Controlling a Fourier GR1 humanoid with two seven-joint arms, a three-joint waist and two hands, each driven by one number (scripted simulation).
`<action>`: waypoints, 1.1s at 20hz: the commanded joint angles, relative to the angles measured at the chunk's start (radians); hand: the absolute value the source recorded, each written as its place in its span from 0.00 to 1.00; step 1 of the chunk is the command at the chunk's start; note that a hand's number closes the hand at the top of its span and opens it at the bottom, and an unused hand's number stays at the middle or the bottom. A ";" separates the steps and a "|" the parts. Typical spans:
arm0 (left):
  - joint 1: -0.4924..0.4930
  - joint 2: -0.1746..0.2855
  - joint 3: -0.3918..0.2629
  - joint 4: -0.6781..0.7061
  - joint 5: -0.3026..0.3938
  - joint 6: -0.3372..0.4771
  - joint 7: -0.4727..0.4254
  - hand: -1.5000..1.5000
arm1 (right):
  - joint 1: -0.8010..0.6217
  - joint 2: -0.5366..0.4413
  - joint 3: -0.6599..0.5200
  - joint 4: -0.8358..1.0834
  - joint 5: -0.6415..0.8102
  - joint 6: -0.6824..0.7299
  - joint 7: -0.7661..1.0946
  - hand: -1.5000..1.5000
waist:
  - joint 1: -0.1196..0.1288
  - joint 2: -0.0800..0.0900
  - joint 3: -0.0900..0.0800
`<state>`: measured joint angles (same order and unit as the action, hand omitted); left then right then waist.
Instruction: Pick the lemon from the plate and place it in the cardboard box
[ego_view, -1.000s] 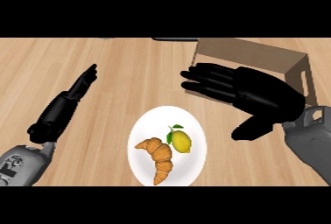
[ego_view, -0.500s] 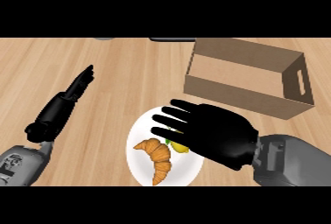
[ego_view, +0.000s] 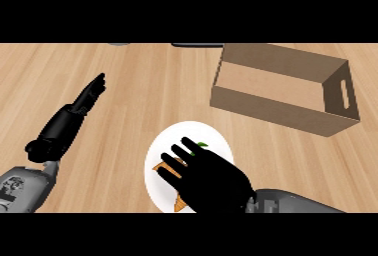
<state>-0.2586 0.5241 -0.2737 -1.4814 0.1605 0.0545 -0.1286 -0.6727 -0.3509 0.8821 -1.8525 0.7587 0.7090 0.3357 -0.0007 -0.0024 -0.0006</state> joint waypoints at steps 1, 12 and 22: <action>-0.021 -0.017 0.030 -0.010 -0.001 -0.040 0.041 0.50 | 0.058 0.085 0.004 -0.072 0.026 0.128 0.114 0.00 | -0.003 0.000 0.000; 0.094 -0.094 0.049 -0.125 -0.111 -0.022 0.048 0.50 | 0.100 0.136 0.003 0.097 0.261 0.000 -0.019 0.00 | 0.007 0.001 0.001; 0.039 -0.120 0.128 -0.048 -0.131 -0.136 0.060 0.50 | 0.141 0.200 0.021 0.281 0.453 -0.085 -0.101 0.00 | 0.004 0.002 0.001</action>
<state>-0.2238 0.4190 -0.1632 -1.5304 0.0438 -0.0517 -0.0778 -0.5415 -0.1857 0.9148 -1.6477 1.1548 0.6544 0.2668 0.0033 -0.0002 0.0001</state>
